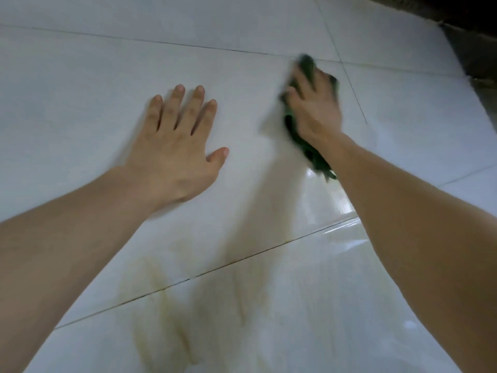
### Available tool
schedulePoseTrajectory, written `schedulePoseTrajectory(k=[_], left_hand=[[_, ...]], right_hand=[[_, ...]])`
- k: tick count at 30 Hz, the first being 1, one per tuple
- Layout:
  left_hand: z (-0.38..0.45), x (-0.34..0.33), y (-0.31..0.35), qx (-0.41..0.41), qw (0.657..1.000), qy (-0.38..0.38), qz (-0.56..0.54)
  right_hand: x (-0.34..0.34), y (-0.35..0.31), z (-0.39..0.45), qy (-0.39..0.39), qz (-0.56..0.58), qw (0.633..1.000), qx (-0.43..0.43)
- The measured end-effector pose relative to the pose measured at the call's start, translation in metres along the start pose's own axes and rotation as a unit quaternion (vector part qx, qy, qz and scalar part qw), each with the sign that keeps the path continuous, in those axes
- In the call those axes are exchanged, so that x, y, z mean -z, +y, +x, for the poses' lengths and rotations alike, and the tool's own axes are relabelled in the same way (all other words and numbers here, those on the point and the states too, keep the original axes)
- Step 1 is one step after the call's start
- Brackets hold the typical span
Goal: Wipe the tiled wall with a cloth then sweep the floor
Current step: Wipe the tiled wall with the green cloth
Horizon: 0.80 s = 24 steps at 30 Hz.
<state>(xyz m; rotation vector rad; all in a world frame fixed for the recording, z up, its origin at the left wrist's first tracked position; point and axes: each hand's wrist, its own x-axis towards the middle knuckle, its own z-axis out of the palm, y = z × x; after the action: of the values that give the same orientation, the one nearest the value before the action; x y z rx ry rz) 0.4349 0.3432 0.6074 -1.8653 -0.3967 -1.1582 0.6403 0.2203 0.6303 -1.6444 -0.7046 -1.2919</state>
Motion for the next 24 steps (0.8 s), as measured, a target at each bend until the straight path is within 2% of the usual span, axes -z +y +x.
schedulePoseTrajectory(k=[1,3,5,8,9,10,12,15,16,17,18,19,20,21,22,24], left_hand=[[0.0,0.0,0.0,0.002,1.0,-0.003,0.002],[0.001,0.002,0.0,0.01,1.0,-0.012,0.0],[0.0,0.004,0.001,0.012,1.0,-0.022,-0.005],[-0.001,0.005,0.003,0.004,1.0,-0.018,-0.002],[-0.001,0.004,0.003,0.002,1.0,-0.018,-0.001],[0.0,0.004,0.003,0.002,1.0,-0.018,0.001],[-0.001,0.004,0.002,0.002,1.0,-0.025,0.001],[0.003,0.005,0.0,0.002,1.0,-0.031,0.002],[0.002,0.005,0.0,0.006,0.999,-0.038,-0.003],[0.002,0.006,0.001,0.008,0.999,-0.043,-0.008],[0.002,0.007,0.001,0.008,0.999,-0.045,-0.012],[0.0,0.009,0.001,0.005,0.999,-0.046,-0.014],[-0.002,0.011,0.002,-0.003,0.999,-0.043,-0.015],[-0.006,0.012,0.003,-0.012,0.999,-0.037,-0.012],[-0.009,0.012,0.004,-0.016,0.999,-0.029,-0.008],[-0.017,0.013,0.006,-0.002,0.999,-0.035,-0.01]], right_hand=[[0.002,-0.022,0.004,-0.022,0.015,0.998,0.061],[0.005,-0.039,0.012,-0.034,0.037,0.993,0.106],[0.009,-0.012,0.017,-0.017,0.048,0.999,0.018],[0.011,0.06,0.01,-0.008,0.073,0.971,-0.229],[0.01,0.07,0.003,-0.013,0.066,0.963,-0.26],[0.009,0.067,-0.001,-0.009,0.056,0.965,-0.258],[0.005,0.038,-0.013,0.013,0.064,0.984,-0.167],[0.002,0.014,-0.043,-0.004,0.054,0.997,0.06],[0.002,0.026,-0.054,-0.009,0.053,0.997,0.063],[0.005,0.046,-0.061,-0.006,0.064,0.998,-0.003],[0.007,0.069,-0.066,0.004,0.076,0.991,-0.113],[0.007,0.087,-0.073,0.003,0.083,0.971,-0.224],[0.007,0.093,-0.081,-0.002,0.073,0.958,-0.278],[0.004,0.087,-0.09,-0.001,0.051,0.961,-0.272],[0.002,0.074,-0.098,0.005,0.039,0.977,-0.21],[0.001,0.044,-0.114,-0.021,0.047,0.998,-0.021]])
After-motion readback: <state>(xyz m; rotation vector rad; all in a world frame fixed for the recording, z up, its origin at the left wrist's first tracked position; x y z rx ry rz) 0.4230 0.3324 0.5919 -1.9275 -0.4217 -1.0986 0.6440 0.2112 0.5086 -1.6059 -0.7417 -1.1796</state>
